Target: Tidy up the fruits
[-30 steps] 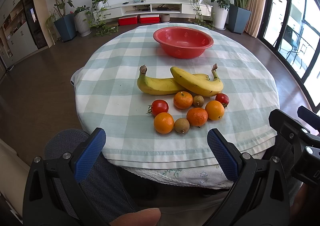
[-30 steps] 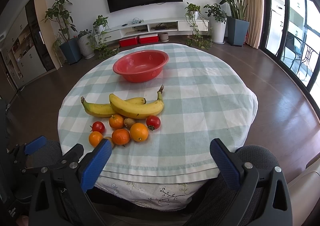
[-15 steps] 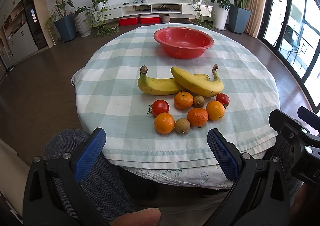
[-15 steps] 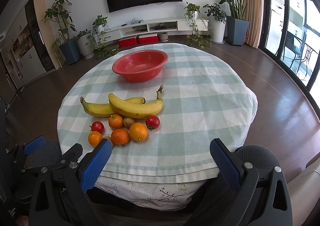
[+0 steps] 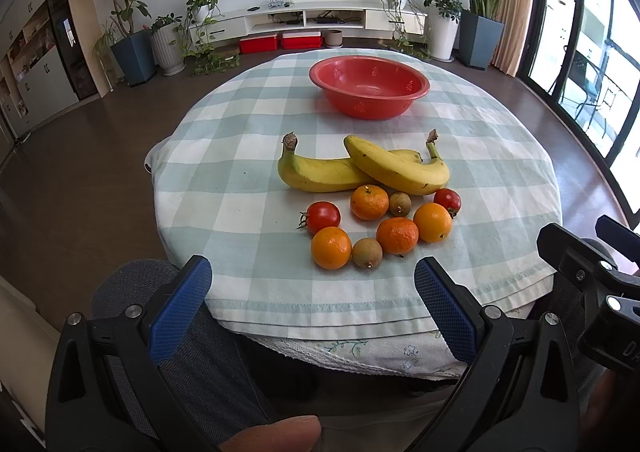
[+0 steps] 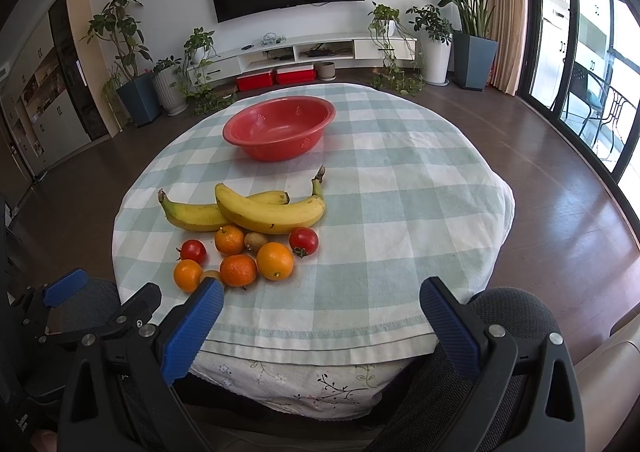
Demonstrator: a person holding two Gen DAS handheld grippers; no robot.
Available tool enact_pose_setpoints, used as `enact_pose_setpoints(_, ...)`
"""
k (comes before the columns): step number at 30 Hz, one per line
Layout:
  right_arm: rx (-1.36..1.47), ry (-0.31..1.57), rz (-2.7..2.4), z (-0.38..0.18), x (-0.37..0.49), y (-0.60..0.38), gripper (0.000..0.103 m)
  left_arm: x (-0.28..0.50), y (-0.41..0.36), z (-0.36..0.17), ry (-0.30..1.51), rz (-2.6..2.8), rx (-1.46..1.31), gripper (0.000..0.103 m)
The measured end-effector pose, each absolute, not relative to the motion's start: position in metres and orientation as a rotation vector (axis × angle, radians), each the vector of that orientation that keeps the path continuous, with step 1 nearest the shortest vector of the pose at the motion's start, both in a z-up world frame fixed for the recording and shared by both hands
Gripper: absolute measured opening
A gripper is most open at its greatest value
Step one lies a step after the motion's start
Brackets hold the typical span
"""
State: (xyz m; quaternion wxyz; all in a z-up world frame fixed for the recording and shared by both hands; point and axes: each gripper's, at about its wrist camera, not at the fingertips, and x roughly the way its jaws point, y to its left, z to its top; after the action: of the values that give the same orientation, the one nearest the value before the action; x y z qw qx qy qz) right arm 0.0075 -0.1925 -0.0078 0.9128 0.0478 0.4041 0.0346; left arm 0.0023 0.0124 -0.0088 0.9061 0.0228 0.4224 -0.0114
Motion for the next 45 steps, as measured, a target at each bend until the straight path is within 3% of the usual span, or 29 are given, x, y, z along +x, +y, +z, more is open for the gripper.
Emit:
enact_pose_setpoints(31,0.098,0.839,0.079,-0.011,0.009,-0.196,0.101,0.017,0.039,-0.003,0.828,0.008,0.029,0.103)
enact_pose_setpoints(37,0.265,0.815,0.198,-0.009,0.016,-0.226,0.101,0.028,0.078,0.013,0.768,-0.258,-0.206,0.103)
enact_pose_setpoints(39,0.333,0.798,0.256,-0.008,0.017,-0.236,0.101,0.034,0.083,0.014,0.796,-0.366,-0.24,0.103)
enact_pose_setpoints(42,0.385,0.812,0.306,-0.012,0.022,-0.243,0.101,0.038,0.07,0.004,0.876,-0.302,-0.079,0.103)
enact_pose_setpoints(45,0.427,0.834,0.359,-0.019,0.024,-0.244,0.1,0.041,0.071,-0.015,0.936,-0.336,-0.138,0.103)
